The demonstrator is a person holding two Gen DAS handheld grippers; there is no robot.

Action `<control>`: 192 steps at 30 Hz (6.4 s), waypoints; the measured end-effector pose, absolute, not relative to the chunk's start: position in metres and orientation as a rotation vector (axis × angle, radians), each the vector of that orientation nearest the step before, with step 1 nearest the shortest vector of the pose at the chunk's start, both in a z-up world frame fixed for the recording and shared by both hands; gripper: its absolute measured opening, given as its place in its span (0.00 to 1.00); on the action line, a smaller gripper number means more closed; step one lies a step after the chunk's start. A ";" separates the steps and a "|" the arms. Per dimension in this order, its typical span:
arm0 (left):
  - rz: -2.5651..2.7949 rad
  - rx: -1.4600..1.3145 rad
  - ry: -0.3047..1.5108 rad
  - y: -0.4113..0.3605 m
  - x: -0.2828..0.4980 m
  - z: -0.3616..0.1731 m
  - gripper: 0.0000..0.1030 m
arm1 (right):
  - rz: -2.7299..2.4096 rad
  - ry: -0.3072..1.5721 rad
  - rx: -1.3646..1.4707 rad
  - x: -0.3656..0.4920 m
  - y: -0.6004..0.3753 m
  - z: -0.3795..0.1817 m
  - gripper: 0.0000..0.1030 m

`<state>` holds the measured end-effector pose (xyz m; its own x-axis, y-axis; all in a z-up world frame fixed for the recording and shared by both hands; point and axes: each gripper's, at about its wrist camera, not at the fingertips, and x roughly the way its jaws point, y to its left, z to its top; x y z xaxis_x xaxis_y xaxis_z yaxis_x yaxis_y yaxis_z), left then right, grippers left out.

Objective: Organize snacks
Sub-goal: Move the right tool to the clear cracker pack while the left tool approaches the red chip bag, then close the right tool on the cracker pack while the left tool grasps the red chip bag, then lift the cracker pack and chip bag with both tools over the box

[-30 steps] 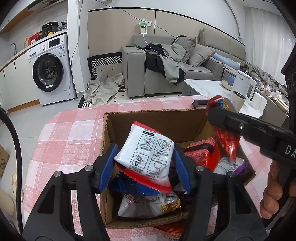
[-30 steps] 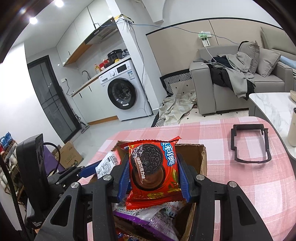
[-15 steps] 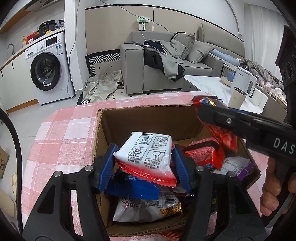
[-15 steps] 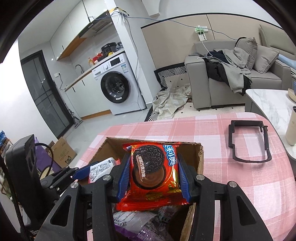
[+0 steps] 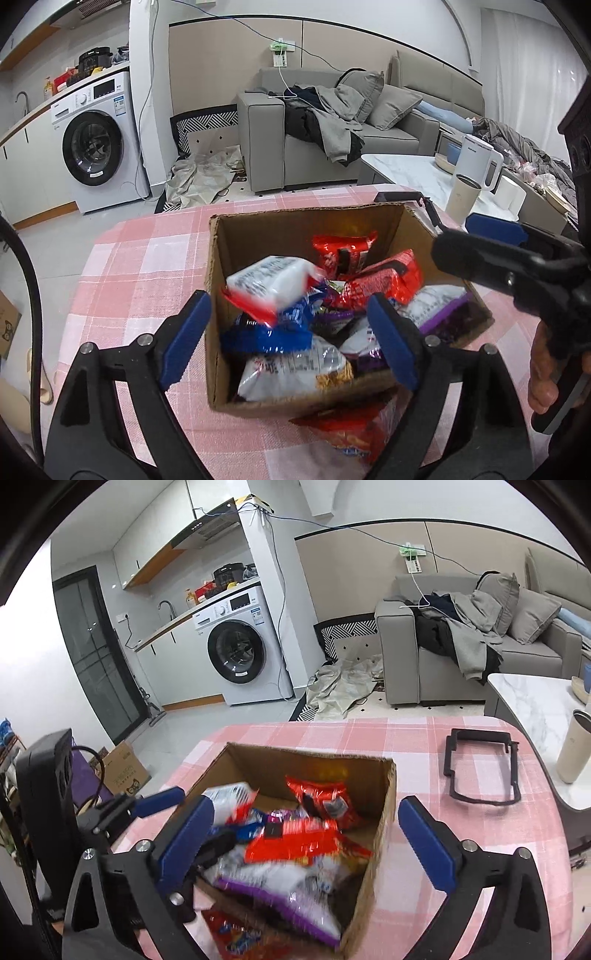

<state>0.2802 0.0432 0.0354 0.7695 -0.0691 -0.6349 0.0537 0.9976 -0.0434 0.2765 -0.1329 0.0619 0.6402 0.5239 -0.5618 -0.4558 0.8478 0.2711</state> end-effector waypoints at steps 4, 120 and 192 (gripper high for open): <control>-0.052 -0.038 0.668 0.050 0.257 0.041 0.99 | 0.556 0.674 0.101 0.257 -0.139 0.061 1.00; -0.082 0.041 0.855 0.005 0.172 -0.053 0.99 | 0.562 0.973 -0.236 0.146 -0.131 -0.073 0.58; -0.181 -0.063 0.749 0.037 0.113 -0.006 0.39 | 0.639 0.864 -0.118 0.136 -0.139 -0.034 0.58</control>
